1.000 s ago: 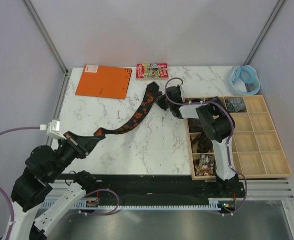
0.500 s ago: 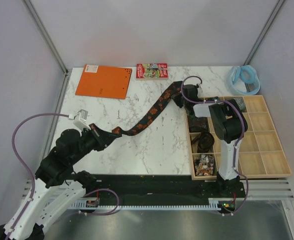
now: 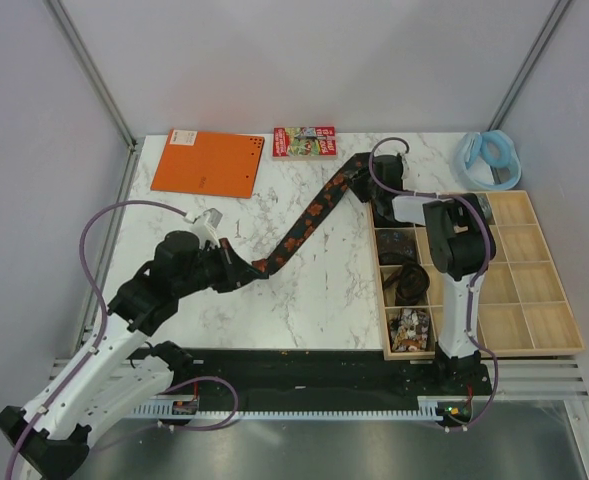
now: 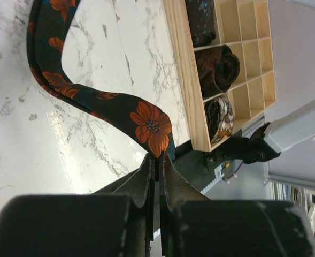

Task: Roll the ties
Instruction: Flatten out the tie at the center of the board.

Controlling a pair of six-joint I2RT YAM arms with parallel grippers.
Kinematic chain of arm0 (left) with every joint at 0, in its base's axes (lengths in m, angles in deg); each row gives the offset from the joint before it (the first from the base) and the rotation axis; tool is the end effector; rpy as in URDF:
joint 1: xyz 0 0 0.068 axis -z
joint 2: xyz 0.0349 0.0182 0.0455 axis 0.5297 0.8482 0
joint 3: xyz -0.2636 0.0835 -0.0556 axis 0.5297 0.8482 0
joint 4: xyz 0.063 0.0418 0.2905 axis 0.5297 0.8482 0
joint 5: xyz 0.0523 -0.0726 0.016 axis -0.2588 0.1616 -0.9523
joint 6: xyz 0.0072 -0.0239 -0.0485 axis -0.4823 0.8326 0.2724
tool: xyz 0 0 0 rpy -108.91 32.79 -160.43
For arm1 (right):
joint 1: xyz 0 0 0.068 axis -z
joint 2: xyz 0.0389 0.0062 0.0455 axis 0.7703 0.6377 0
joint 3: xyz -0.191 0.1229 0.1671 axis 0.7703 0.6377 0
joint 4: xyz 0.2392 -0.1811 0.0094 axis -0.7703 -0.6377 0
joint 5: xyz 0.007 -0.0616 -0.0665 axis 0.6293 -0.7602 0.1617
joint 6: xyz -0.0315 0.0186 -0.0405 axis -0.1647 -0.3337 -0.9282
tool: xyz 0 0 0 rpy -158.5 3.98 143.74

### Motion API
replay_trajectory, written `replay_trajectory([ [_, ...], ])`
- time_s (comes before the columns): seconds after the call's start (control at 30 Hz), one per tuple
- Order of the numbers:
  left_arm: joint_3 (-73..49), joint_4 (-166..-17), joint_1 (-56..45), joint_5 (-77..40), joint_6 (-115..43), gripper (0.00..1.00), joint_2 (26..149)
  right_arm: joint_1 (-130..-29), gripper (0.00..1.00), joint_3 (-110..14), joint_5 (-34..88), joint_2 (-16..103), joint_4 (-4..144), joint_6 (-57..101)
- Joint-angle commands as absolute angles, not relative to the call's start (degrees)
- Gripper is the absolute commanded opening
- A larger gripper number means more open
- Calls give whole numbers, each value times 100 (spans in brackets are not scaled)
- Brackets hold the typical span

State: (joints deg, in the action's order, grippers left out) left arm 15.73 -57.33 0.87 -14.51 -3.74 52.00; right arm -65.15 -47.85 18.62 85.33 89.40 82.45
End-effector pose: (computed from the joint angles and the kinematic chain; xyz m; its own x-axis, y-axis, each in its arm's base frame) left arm 0.1544 -0.1088 0.3197 -0.7621 -0.3127 -0.5669 0.2220 0.6963 -0.6825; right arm 0.4869 0.1276 0.1194 -0.3970 0.8502 -0.3457 0.3392 0.4859 0.8055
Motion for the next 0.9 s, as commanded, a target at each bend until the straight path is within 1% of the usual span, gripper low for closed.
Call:
replay_trajectory([
  [0.0, 1457, -5716, 97, -763, -911, 2, 5295, -6506, 66, -4460, 2231, 7811, 8668, 8082],
  [0.07, 1282, -5357, 97, -789, -1008, 2, 5443, -6541, 72, -4170, 2381, 7555, 8536, 8109],
  [0.17, 1158, -5004, 88, -807, -1105, 2, 5602, -6716, 71, -3678, 2451, 6931, 8474, 8127],
  [0.2, 1131, -4873, 88, -728, -1097, 2, 5681, -6804, 70, -3599, 2460, 6642, 8439, 8039],
  [0.3, 1122, -4705, 79, -552, -1026, 2, 5699, -7234, 68, -3484, 2618, 6272, 8229, 7942],
  [0.4, 973, -4468, 53, -578, -1009, 2, 5734, -7761, 68, -3422, 2724, 6043, 8132, 7854],
  [0.53, 587, -3661, -26, -684, -1114, 2, 5997, -8403, 69, -3466, 2733, 5989, 7921, 7722],
  [0.6, 454, -3431, -79, -658, -1193, 2, 6086, -8571, 65, -3370, 2828, 6033, 8069, 7879],
  [0.63, 428, -3204, -105, -640, -1228, 2, 6112, -8763, 60, -3274, 2881, 6059, 8296, 7967],
  [0.7, 428, -3044, -201, -553, -1325, 2, 6200, -8983, 55, -3194, 3048, 6182, 8543, 8213],
  [0.73, 463, -2991, -237, -482, -1368, 2, 6226, -9193, 49, -3168, 3075, 6235, 8701, 8258],
  [0.8, 603, -2885, -333, -289, -1509, 2, 6262, -9388, 44, -3150, 3075, 6322, 8799, 8372],
  [0.83, 673, -2894, -360, -201, -1544, 2, 6279, -9519, 40, -3115, 3075, 6332, 8895, 8398],
  [0.87, 848, -2894, -412, -113, -1588, 2, 6305, -9573, 38, -3097, 3058, 6332, 8940, 8434],
])
